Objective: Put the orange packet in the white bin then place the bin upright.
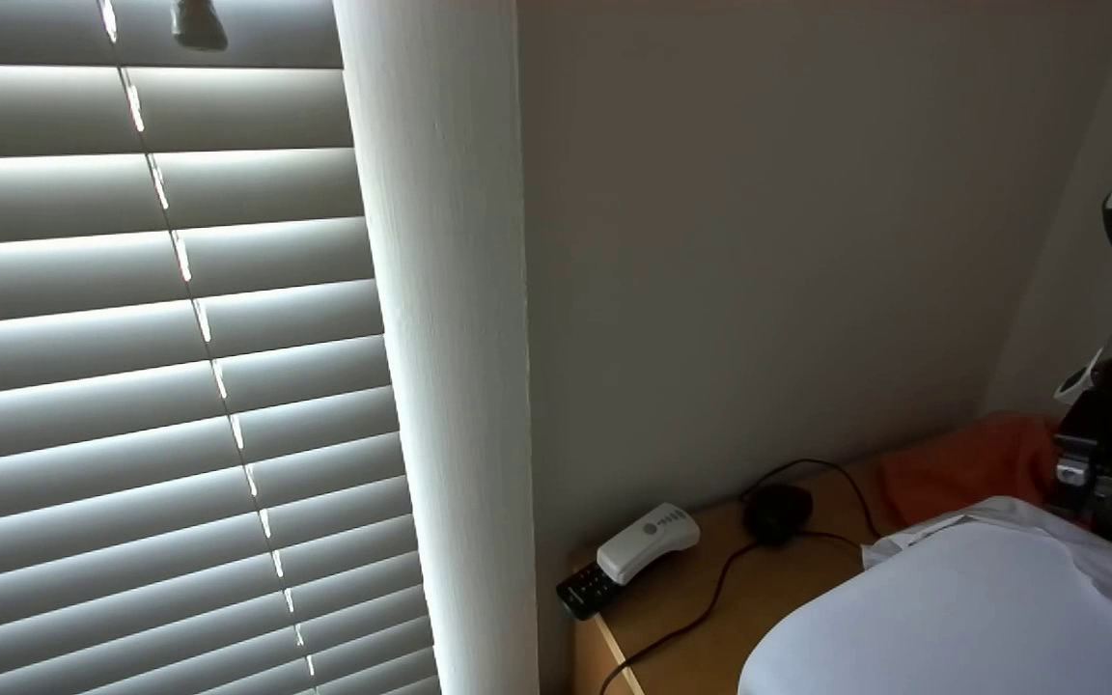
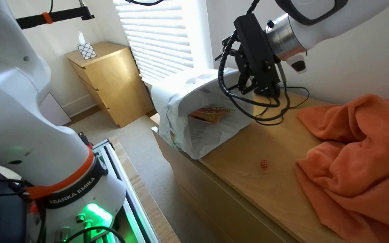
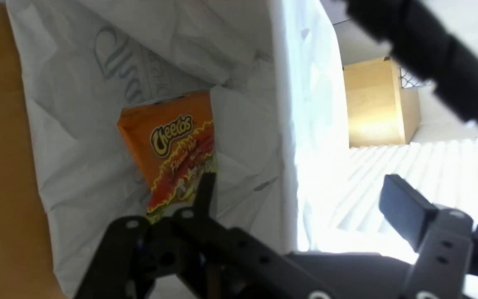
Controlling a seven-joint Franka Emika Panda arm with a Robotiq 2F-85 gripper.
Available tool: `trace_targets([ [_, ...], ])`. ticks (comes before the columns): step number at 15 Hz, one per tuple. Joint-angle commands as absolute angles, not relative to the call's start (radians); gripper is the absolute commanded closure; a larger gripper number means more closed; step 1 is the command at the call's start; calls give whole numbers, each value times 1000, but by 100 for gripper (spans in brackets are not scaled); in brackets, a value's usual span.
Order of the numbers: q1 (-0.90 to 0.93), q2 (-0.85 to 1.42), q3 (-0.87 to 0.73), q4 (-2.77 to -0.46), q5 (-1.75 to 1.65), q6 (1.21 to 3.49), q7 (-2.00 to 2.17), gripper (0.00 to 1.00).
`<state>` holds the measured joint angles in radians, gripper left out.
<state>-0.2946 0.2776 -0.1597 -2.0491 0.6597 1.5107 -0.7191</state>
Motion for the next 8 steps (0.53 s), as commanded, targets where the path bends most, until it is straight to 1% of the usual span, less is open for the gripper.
trace_targets([
  [1, -285, 291, -161, -2060, 686, 1500, -646, 26],
  [2, -286, 293, -161, -2060, 686, 1500, -639, 26],
  [3, -286, 294, -161, -2061, 685, 1501, -635, 32],
  [6, -290, 286, -164, -2067, 681, 1503, -632, 57],
  [8, -292, 277, -167, -2069, 672, 1506, -641, 71],
])
